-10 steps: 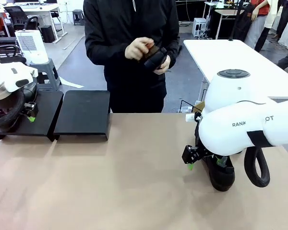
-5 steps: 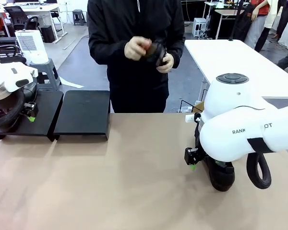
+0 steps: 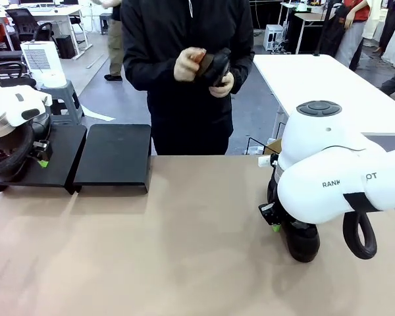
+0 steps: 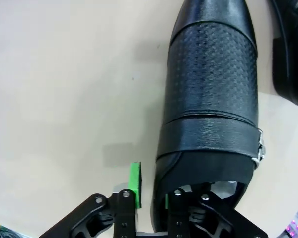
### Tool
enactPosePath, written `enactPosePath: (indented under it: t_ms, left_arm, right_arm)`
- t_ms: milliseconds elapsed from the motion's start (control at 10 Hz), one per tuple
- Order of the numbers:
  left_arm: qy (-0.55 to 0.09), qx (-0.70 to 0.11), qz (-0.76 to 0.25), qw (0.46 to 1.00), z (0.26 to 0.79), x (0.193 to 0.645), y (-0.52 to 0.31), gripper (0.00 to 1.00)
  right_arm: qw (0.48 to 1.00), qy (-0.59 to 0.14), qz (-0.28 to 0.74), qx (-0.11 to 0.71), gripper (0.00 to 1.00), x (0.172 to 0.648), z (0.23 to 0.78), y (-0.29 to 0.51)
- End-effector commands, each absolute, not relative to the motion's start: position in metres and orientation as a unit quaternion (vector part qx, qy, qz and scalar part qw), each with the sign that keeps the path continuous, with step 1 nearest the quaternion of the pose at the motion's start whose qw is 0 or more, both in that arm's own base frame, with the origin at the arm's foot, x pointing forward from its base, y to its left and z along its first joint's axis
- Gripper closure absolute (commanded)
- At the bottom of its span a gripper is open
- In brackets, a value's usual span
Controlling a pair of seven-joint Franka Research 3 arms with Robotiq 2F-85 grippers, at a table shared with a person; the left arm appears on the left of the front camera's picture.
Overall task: Organize the shoes by placing them on the stand.
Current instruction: Pick up one Shoe and place it in the middle of the table.
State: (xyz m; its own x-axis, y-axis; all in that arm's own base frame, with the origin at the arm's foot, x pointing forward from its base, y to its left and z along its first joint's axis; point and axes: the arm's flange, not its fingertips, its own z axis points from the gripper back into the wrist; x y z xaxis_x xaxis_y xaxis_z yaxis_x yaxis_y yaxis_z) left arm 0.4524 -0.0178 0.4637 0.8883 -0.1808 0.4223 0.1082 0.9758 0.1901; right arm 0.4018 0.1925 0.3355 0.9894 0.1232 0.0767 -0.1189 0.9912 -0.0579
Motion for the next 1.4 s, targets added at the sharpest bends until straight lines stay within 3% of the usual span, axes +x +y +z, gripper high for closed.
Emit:
enactPosePath:
  t_ms: [0, 400, 800, 1300]
  left_arm:
    - [-0.222, 0.082, -0.073, 0.969, 0.465, 0.452, -0.017, 0.39]
    - [-0.222, 0.082, -0.073, 0.969, 0.465, 0.452, -0.017, 0.39]
    - [-0.222, 0.082, -0.073, 0.969, 0.465, 0.452, -0.017, 0.39]
    - [-0.222, 0.082, -0.073, 0.969, 0.465, 0.452, -0.017, 0.39]
  right_arm:
    - [0.997, -0.053, 0.047, -0.039, 1.00, 0.398, 0.336, 0.189]
    - [0.999, -0.020, 0.014, -0.045, 1.00, 0.383, 0.368, 0.194]
    - [0.998, -0.068, 0.002, -0.001, 1.00, 0.317, 0.436, 0.287]
    - [0.997, -0.075, 0.017, -0.011, 1.00, 0.312, 0.380, 0.417]
